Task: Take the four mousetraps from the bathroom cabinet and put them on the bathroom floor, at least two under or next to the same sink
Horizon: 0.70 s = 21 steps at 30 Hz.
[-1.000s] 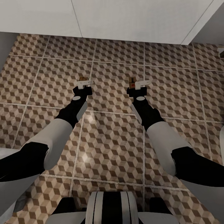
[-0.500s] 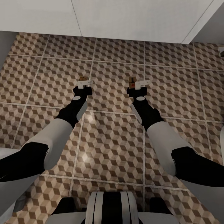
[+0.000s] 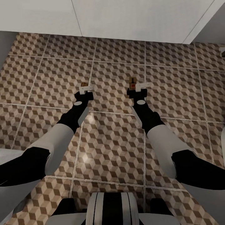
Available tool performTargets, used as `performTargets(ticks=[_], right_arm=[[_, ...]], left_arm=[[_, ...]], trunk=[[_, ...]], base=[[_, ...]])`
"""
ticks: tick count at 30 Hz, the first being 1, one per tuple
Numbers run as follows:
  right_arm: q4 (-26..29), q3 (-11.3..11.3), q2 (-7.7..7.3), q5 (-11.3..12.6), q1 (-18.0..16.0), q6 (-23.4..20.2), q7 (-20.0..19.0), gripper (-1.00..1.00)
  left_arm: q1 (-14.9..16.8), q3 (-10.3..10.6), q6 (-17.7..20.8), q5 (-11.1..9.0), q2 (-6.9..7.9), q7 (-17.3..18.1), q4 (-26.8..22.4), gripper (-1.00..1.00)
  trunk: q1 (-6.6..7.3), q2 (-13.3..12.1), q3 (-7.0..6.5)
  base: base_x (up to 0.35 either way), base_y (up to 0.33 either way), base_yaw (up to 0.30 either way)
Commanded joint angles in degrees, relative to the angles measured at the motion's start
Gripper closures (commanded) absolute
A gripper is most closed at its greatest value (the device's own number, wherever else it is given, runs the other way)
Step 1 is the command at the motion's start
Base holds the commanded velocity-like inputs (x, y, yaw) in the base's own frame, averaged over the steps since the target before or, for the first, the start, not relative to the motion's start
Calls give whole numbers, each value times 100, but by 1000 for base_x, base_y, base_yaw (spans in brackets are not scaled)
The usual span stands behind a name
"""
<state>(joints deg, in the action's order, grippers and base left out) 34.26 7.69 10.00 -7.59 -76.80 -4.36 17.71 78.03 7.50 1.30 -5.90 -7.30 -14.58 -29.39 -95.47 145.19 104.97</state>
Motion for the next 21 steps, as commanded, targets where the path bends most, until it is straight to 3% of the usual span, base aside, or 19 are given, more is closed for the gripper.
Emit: performTargets(ticks=[1,6,9,13,21], right_arm=[[3,13,0,-62,33,-48,32,100],[2,7,0,-60,99,-73,27,100],[5,-4,0,-56,110,-627,-15,100],[19,-26,0,-51,112,-957,-31,100],[36,-34,0,-43,112,-1053,-31,100]], left_arm=[[-3,50,20,-43,7,-63,-9,100],[-12,50,19,-43,5,-63,-13,100],[-16,50,19,-43,1,-68,-41,100],[-16,100,19,-43,-4,-71,-87,100],[-16,160,22,-43,-8,-71,-94,100]], trunk=[[1,1,3],[1,1,3],[1,1,3],[1,1,3],[1,1,3]], base=[[0,0,0],[0,0,0],[0,0,0],[0,0,0],[0,0,0]])
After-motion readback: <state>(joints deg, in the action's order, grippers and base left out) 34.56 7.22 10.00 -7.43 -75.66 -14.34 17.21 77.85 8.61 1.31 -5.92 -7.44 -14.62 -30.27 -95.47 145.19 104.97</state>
